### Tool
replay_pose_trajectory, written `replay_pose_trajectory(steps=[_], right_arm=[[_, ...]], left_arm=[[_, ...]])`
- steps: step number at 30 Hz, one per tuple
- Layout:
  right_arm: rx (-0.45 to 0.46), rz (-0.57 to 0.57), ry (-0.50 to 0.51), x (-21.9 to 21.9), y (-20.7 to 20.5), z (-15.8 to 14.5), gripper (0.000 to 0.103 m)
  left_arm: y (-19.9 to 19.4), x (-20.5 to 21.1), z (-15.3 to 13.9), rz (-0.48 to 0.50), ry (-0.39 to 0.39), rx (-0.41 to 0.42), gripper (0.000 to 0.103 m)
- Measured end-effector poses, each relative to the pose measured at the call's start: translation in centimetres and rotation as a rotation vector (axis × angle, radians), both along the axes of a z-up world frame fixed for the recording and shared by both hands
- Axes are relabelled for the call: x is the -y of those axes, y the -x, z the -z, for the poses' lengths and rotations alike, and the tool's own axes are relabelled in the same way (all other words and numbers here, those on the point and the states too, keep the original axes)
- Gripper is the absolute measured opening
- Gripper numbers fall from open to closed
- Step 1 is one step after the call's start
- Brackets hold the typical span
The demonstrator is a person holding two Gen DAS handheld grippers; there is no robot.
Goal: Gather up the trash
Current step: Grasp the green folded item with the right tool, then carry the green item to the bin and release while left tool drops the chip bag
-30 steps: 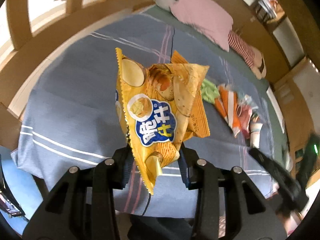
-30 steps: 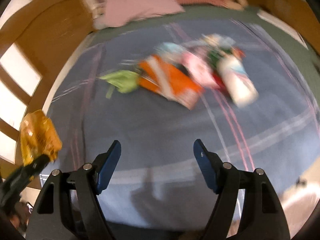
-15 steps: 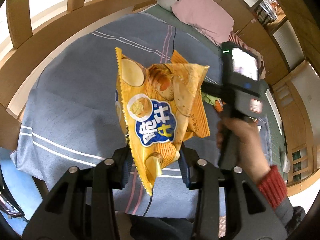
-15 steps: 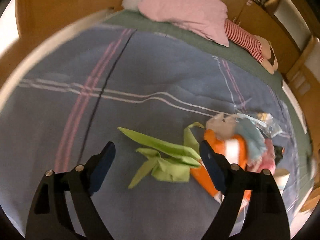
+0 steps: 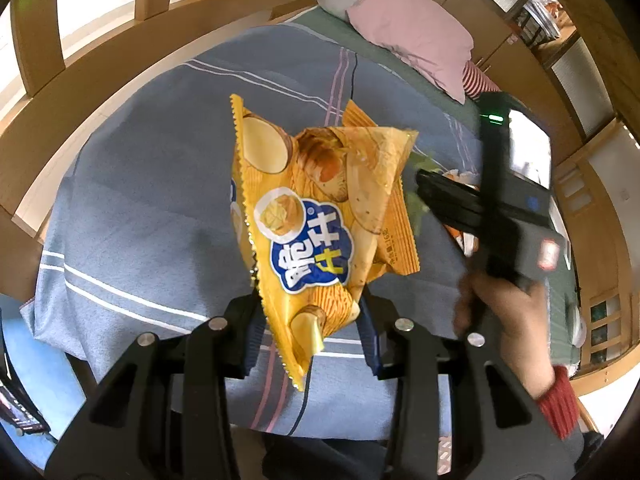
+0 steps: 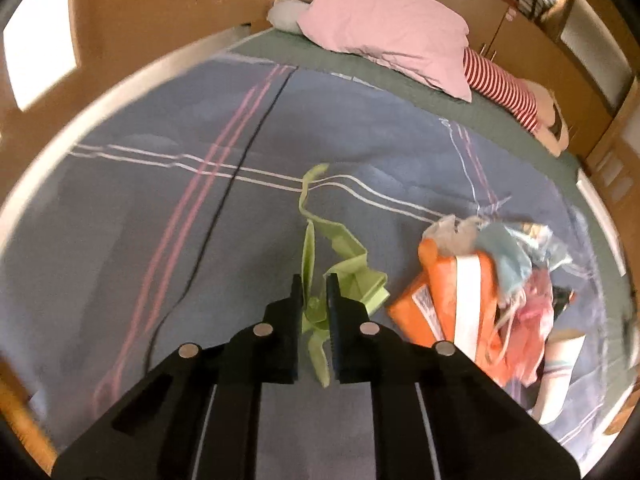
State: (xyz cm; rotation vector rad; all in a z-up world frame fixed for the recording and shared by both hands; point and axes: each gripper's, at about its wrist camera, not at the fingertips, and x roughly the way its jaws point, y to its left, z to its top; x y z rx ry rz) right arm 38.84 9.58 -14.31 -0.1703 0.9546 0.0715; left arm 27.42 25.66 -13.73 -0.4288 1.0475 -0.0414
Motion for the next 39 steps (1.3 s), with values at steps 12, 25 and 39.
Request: replay_pose_trajectory(steps=[12,25,39], right_arm=[[-0.072,-0.036,-0.346,3.5,7.9,-4.6,0.012],[-0.042,0.062,-0.339,11.4,15.8,-6.1,0.012],[-0.085,0.153,-0.376,14.7,17.4,-4.0,0.012]], left_arm=[[1.4,1.8,-1.6,0.084,0.019,0.132,0.041],[3.1,8.1,-2.2,0.301,-0.043,0.214,0.041],[2.9,8.7,-1.6,0.3,-0.086,0.2,0.041]])
